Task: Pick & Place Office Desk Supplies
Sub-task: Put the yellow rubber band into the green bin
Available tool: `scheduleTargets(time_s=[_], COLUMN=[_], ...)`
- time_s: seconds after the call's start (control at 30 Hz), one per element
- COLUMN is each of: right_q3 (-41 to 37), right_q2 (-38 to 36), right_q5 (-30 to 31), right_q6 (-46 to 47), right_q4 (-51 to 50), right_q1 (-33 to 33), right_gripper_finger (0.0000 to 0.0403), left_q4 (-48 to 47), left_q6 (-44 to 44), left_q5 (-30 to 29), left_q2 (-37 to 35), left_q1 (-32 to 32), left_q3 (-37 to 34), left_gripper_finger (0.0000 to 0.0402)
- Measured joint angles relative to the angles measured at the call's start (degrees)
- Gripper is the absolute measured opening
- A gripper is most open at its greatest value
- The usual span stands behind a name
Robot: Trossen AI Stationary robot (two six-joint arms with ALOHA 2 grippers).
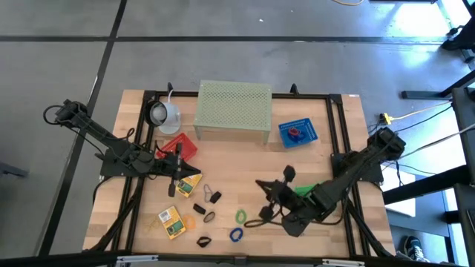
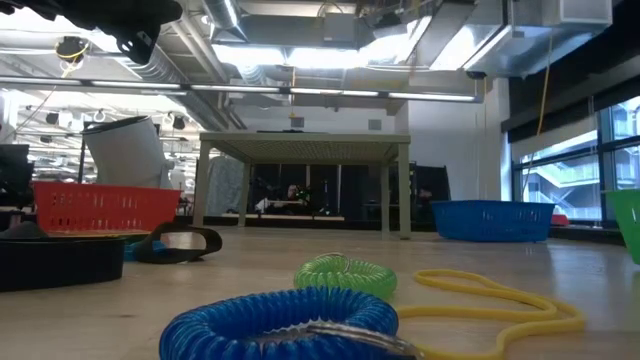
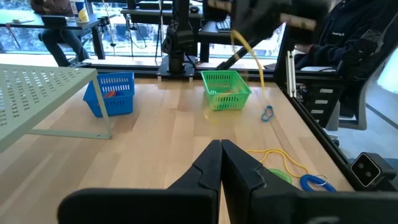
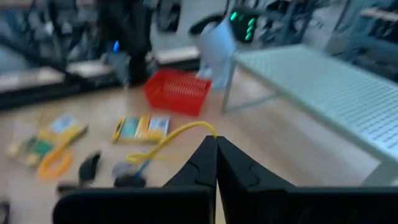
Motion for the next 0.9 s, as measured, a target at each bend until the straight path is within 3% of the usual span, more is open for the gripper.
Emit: scheduleTargets(time_s=[0.2, 0.47, 0.77, 0.9], right_q3=[0.1, 0.1, 0.1, 0.2], right_q2=[-0.4, -0.4, -0.9, -3.0], right_q5=[6.2, 6.4, -0.3, -7.6], right_q6=[-1.1, -1.1, -2.9, -1.2], right_q4=[2.4, 2.5, 1.9, -2.1], right_q1=[-1.7, -3.3, -1.4, 0.6], right_gripper_finger=[0.0002, 0.0003, 0.0004, 0.0004], left_q4=[0.0, 0.0, 0.0, 0.0], left_q6=[0.0, 0.0, 0.0, 0.0], left_q5=[0.0, 0.0, 0.0, 0.0], left_q2=[0.0, 0.0, 0.0, 0.0], left_q1=[0.0, 0.0, 0.0, 0.0], left_q3=[0.0, 0.0, 0.0, 0.0], left_gripper_finger=[0.0004, 0.0004, 0.0004, 0.0004])
